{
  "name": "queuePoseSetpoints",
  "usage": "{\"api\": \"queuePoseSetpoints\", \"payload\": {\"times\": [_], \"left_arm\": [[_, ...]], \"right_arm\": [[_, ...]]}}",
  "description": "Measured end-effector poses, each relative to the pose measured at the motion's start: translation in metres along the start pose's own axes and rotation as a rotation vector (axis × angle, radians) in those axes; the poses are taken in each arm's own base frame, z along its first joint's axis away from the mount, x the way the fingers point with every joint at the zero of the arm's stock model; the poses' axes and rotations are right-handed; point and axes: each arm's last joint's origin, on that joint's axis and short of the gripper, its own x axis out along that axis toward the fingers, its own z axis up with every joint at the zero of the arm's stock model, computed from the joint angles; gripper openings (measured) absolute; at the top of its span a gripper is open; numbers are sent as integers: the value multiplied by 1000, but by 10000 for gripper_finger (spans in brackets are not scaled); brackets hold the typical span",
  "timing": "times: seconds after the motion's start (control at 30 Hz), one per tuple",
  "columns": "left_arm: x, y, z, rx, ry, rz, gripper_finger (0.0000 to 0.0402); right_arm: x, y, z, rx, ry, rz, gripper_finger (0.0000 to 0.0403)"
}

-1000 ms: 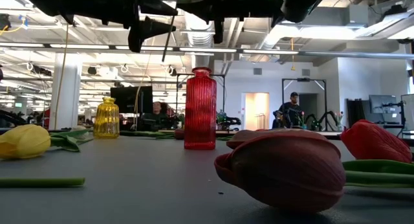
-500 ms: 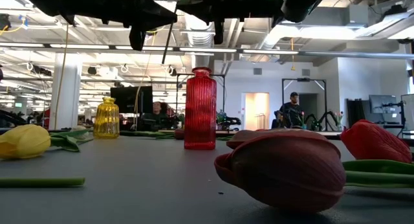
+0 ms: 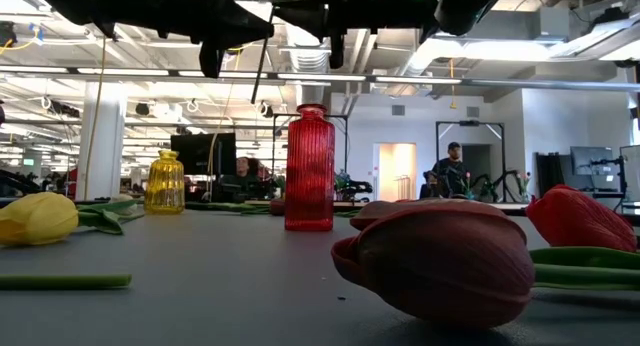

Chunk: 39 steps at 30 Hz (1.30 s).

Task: Sort flowers into vase by color
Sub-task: Put the right yellow flower into the yellow vase

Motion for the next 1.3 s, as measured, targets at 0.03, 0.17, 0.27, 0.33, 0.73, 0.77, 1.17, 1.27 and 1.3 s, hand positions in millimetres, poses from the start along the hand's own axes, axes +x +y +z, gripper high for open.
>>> {"api": "queuePoseSetpoints", "payload": {"times": [0.03, 0.17, 0.27, 0.33, 0.73, 0.77, 1.17, 1.27, 1.3], "left_arm": [[0, 1, 0, 3, -1, 3, 0], [-2, 8, 5, 11, -31, 66, 0], [-10, 14, 15, 69, -79, 112, 0], [-17, 21, 23, 124, -104, 150, 0], [-69, 70, 45, 244, -81, 523, 0], [-72, 74, 46, 244, -77, 539, 0], [-95, 103, 22, 178, -55, 675, 0], [-103, 101, 20, 183, -90, 689, 0], [-105, 101, 18, 185, -99, 692, 0]], "right_arm": [[0, 0, -1, 0, 8, -1, 113], [-2, -1, -4, 7, 71, 7, 167], [-6, -1, -1, 10, 117, -10, 202], [-9, -1, 1, 5, 148, -27, 220], [-16, 1, 1, -32, 226, -62, 230], [-16, 1, 1, -32, 230, -63, 230], [-17, 0, -1, -30, 245, -70, 230], [-17, 0, -2, -30, 252, -73, 230], [-17, 0, -2, -30, 252, -73, 230]]}}
